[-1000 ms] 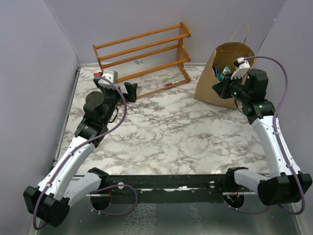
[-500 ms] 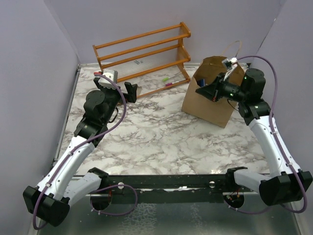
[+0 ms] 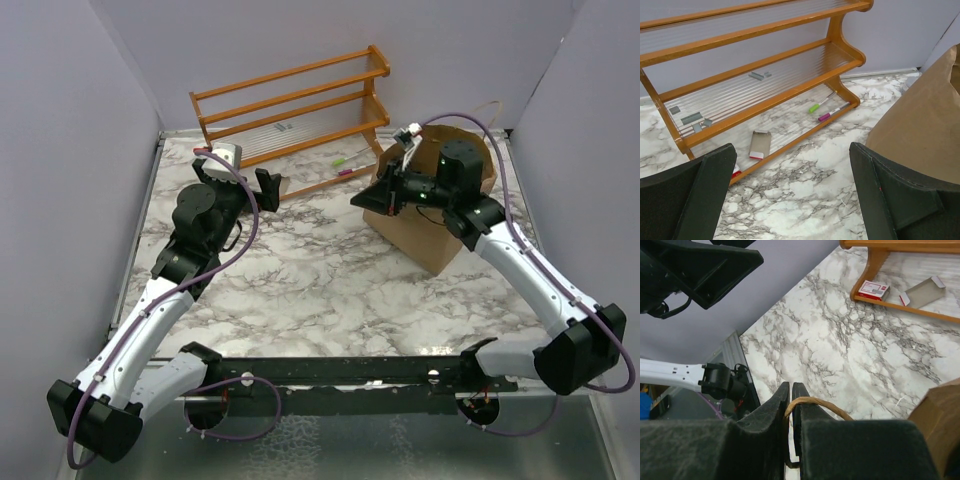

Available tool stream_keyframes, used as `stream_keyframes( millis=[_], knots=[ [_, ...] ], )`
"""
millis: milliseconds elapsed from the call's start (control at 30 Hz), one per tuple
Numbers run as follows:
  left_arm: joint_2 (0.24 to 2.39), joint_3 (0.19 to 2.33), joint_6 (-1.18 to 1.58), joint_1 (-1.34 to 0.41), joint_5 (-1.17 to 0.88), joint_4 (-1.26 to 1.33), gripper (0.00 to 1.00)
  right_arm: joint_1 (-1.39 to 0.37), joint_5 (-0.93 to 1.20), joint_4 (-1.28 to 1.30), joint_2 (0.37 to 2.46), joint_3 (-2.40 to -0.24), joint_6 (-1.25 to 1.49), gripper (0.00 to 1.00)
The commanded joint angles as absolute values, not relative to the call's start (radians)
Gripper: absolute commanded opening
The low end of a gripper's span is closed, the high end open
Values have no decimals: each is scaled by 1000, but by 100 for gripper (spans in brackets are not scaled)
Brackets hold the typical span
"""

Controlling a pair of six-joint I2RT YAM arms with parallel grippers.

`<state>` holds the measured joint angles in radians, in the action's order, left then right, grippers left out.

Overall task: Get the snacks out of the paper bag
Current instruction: Adjust the paper bag at the center of the board.

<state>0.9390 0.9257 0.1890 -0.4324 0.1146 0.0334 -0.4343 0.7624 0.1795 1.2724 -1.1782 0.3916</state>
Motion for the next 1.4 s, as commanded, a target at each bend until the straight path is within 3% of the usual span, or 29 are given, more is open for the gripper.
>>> stream_keyframes(
  millis=[0, 333, 633, 800, 933, 1233, 1367],
  knots=[
    [943, 964, 195, -435, 112, 40, 99, -491, 716, 41, 1328, -1235, 468, 8],
    [951, 966, 191, -435, 118, 35, 99, -571, 670, 46, 1446, -1330, 470, 11],
    [962, 975, 189, -434, 111, 27, 99, -571, 362, 333, 1303, -1373, 245, 74],
    [959, 975, 188, -433, 110, 26, 99, -572, 111, 426, 1187, -1382, 130, 91],
    [959, 977, 188, -431, 106, 26, 99, -571, -158, 428, 1130, -1374, 95, 99],
    [966, 979, 190, -430, 97, 22, 99, -569, -712, 299, 1138, -1371, -41, 99],
    [966, 980, 191, -429, 95, 21, 99, -498, -785, 326, 1207, -1453, -21, 99]
  ],
)
